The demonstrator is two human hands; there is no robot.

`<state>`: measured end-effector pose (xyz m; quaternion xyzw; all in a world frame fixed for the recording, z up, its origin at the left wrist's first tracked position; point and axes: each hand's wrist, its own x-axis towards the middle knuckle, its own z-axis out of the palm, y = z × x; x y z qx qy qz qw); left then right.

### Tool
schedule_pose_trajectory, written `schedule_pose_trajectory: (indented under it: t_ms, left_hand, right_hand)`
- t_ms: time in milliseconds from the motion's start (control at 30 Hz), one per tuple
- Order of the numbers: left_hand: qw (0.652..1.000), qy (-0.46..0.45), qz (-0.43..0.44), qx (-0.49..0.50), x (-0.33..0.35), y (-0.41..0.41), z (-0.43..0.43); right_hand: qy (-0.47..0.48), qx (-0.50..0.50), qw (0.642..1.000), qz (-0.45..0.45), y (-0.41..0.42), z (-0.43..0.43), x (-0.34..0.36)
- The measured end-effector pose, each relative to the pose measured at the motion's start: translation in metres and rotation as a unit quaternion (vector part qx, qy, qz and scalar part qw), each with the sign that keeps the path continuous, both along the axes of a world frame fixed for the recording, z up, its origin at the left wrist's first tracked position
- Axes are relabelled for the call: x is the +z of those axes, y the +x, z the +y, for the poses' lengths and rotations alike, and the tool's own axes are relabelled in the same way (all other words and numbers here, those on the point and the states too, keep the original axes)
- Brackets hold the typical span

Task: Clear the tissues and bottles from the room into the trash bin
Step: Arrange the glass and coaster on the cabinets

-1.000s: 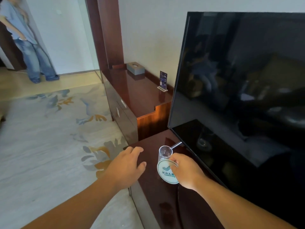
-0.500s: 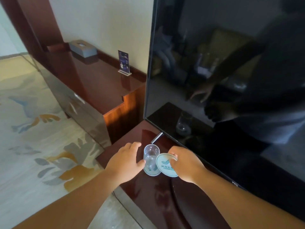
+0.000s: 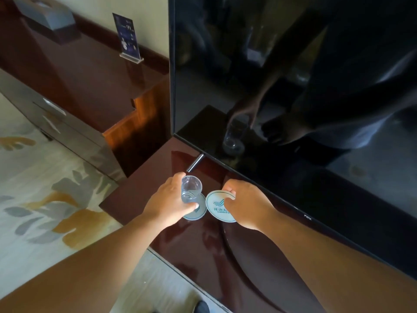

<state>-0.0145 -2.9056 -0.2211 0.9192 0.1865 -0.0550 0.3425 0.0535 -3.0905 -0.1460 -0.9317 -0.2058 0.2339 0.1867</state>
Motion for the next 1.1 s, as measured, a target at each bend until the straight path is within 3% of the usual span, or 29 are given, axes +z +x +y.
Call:
schedule_pose_trajectory:
  t_ms: [267, 433, 800, 1100]
  left_hand:
    - [0.999, -0.002, -0.03, 0.038, -0.002, 0.002, -0.008]
    - [0.996, 0.011, -0.043, 0.083, 0.036, -0.021, 0.007]
    - [0.963, 0.08, -0.14, 0.218, 0.16, -0.091, 0.078]
    - [0.941, 0.133, -0.161, 0.268, 0.197, -0.153, 0.162]
  right_hand:
    - [0.013, 0.016, 1.0, 0.001, 0.007, 0.001, 0.002]
    - [0.042, 0.052, 0.997, -0.028, 0.015, 0.019, 0.023]
    - [0.151, 0.208, 0.961, -0.105, -0.003, 0.123, 0.091]
    - [0.178, 0.268, 0.936, -0.144, -0.043, 0.223, 0.129]
